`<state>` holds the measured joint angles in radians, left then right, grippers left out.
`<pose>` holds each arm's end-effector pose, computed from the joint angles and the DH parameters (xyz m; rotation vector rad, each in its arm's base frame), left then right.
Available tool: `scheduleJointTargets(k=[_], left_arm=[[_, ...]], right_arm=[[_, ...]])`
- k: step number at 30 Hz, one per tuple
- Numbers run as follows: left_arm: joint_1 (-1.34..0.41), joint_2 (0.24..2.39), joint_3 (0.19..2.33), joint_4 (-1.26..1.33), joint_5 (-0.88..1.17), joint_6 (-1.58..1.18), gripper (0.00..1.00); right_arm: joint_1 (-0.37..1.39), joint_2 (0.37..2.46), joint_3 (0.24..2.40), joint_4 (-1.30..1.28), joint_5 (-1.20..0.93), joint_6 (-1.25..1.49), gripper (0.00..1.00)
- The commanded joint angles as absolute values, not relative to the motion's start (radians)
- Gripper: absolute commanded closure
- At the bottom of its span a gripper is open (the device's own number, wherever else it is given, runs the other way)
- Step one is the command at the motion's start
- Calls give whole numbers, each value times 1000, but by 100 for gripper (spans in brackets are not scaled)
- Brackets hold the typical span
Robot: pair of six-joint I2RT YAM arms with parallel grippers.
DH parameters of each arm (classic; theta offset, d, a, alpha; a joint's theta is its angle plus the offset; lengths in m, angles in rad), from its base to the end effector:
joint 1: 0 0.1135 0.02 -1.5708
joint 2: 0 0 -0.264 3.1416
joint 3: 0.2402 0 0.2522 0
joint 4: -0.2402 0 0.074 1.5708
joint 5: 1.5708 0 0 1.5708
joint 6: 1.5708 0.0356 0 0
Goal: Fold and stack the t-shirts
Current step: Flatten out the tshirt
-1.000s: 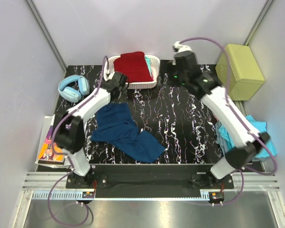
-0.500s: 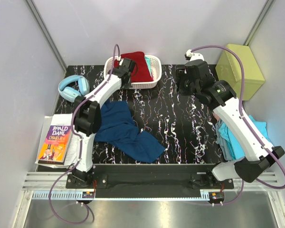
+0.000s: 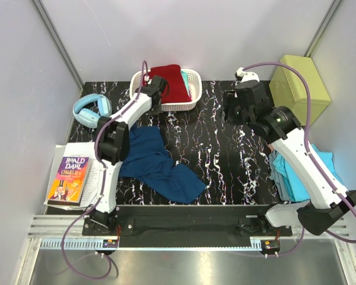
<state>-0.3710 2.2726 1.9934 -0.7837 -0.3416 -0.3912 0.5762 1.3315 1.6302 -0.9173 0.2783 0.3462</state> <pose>0.4654 -0.1683 0.2113 -0.1395 2.5421 0.1617 0.2251 0.1346 0.4366 -0.0931 2.1690 0.2253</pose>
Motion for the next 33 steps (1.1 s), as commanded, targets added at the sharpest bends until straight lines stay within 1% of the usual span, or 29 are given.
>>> scheduleJointTargets(k=[1,8,19,21,22,23,24,25,26,27,28,29,30,31,33], left_arm=[[-333,2325,2111,-776,-285,-370,100],[-322,2488,2377,-877,-270,-370,100],[-293,2549,2441,-857,-244,-367,100],[-293,2540,2438,-862,-244,-357,89],[-295,2527,2410,-862,-258,-360,79],[-299,2473,2387,-859,-276,-365,68],[-307,2436,2363,-856,-296,-374,46],[-314,2393,2291,-835,-337,-377,38],[-324,2288,2249,-821,-360,-383,30],[-349,2231,2205,-802,-385,-388,16],[-363,2170,2116,-766,-426,-388,6],[-377,2060,2076,-753,-451,-388,1],[-406,2007,2034,-741,-468,-388,1],[-417,1961,1964,-736,-480,-393,1],[-437,1843,1887,-747,-483,-416,1]], right_arm=[[580,1269,1620,-928,291,362,42],[581,1255,1605,-953,302,367,42],[580,1230,1528,-959,282,394,42],[581,1226,1517,-960,278,397,42],[580,1224,1514,-959,278,396,41],[580,1224,1511,-959,276,397,41],[580,1220,1509,-951,273,397,39],[580,1221,1508,-947,268,397,37],[580,1216,1500,-940,264,397,35],[580,1215,1494,-927,253,399,27],[580,1213,1488,-919,249,399,24],[580,1212,1468,-911,247,405,21],[580,1213,1456,-891,238,403,13],[580,1216,1445,-885,233,406,8],[597,1233,1422,-873,241,423,3]])
